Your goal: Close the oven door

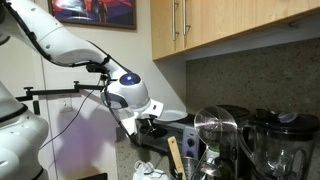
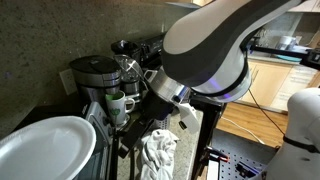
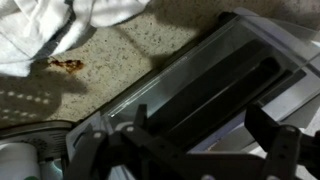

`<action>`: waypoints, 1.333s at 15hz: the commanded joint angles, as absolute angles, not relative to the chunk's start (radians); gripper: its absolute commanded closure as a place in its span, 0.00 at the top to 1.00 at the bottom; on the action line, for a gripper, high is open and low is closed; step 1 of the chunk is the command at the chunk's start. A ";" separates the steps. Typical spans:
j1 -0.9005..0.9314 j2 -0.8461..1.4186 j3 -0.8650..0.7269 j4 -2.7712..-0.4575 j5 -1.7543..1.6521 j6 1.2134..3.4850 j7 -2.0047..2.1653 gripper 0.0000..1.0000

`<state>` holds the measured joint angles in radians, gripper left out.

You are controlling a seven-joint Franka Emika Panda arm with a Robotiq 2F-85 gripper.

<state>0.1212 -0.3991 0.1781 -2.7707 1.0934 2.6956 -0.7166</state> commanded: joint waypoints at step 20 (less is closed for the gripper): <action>0.071 -0.415 0.353 -2.773 2.087 2.955 -1.614 1.00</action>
